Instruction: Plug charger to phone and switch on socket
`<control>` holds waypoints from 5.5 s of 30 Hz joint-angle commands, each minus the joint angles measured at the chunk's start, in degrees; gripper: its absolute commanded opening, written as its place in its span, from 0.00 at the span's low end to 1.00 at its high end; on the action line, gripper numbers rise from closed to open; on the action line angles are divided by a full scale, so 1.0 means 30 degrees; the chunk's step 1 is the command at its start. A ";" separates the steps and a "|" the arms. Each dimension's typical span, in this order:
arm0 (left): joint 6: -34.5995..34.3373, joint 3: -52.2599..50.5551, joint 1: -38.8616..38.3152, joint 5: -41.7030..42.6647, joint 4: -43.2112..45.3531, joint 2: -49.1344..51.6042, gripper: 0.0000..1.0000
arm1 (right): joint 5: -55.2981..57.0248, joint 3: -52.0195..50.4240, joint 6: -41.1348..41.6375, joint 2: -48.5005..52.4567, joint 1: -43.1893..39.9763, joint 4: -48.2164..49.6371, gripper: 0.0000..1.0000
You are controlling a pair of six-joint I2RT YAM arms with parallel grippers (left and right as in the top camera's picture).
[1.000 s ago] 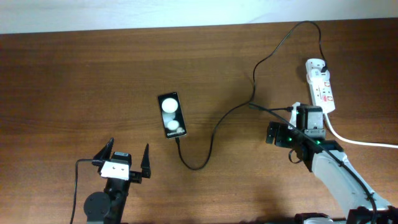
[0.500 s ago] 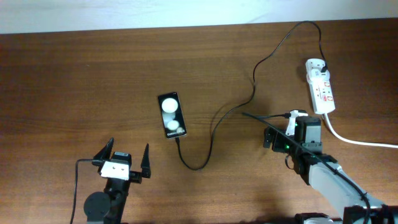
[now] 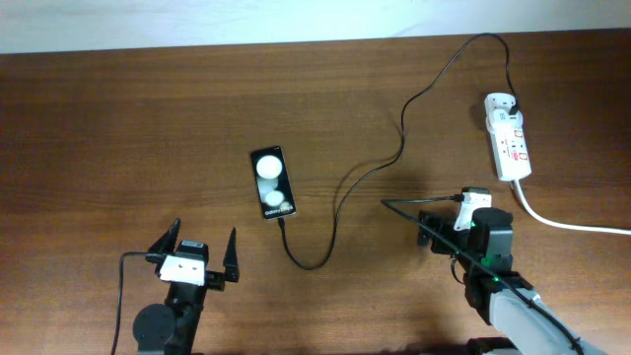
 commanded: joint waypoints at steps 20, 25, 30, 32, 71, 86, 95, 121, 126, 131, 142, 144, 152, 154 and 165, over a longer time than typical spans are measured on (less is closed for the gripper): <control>0.0321 -0.0051 0.0080 -0.0204 -0.0109 -0.0182 0.99 | 0.0051 -0.3920 -0.0160 -0.4481 0.0087 0.2076 0.99; 0.0321 -0.0051 0.0080 -0.0204 -0.0109 -0.0182 0.99 | 0.0044 -0.3920 -0.1107 -0.6572 0.0087 0.0022 0.99; 0.0321 -0.0051 0.0080 -0.0204 -0.0109 -0.0182 0.99 | -0.0015 -0.3920 -0.1814 -0.9063 0.0102 -0.2106 0.99; 0.0321 -0.0051 0.0080 -0.0204 -0.0109 -0.0182 0.99 | -0.0036 -0.3920 -0.2295 -1.0083 0.0109 -0.3213 0.99; 0.0321 -0.0051 0.0080 -0.0204 -0.0109 -0.0182 0.99 | -0.0393 -0.3920 -0.2943 -2.2768 0.0590 -0.6368 0.99; 0.0321 -0.0051 0.0080 -0.0204 -0.0109 -0.0182 0.99 | -0.0386 -0.3920 -0.2936 -2.2768 0.0590 -0.6331 0.99; 0.0321 -0.0051 0.0080 -0.0204 -0.0109 -0.0182 0.99 | -0.0386 -0.3920 -0.2936 -2.2768 0.0590 -0.6331 0.99; 0.0321 -0.0051 0.0080 -0.0204 -0.0109 -0.0182 0.99 | -0.0386 -0.3920 -0.2936 -2.2768 0.0590 -0.6331 0.99; 0.0321 -0.0051 0.0080 -0.0204 -0.0109 -0.0182 0.99 | -0.0386 -0.3920 -0.2936 -2.2768 0.0590 -0.6331 0.99; 0.0321 -0.0051 0.0080 -0.0204 -0.0109 -0.0182 0.99 | -0.0386 -0.3920 -0.2936 -2.2768 0.0590 -0.6331 0.99; 0.0321 -0.0051 0.0080 -0.0204 -0.0109 -0.0182 0.99 | -0.0386 -0.3920 -0.2936 -2.2768 0.0590 -0.6331 0.99; 0.0321 -0.0051 0.0080 -0.0204 -0.0109 -0.0182 0.99 | -0.0386 -0.3920 -0.2936 -2.2768 0.0590 -0.6331 0.99; 0.0321 -0.0051 0.0080 -0.0204 -0.0109 -0.0182 0.99 | -0.0386 -0.3920 -0.2936 -2.2768 0.0590 -0.6331 0.99; 0.0321 -0.0051 0.0080 -0.0204 -0.0109 -0.0182 0.99 | -0.0386 -0.3920 -0.2936 -2.2768 0.0590 -0.6331 0.99; 0.0321 -0.0051 0.0080 -0.0204 -0.0109 -0.0182 0.99 | -0.0386 -0.3920 -0.2936 -2.2768 0.0590 -0.6331 0.99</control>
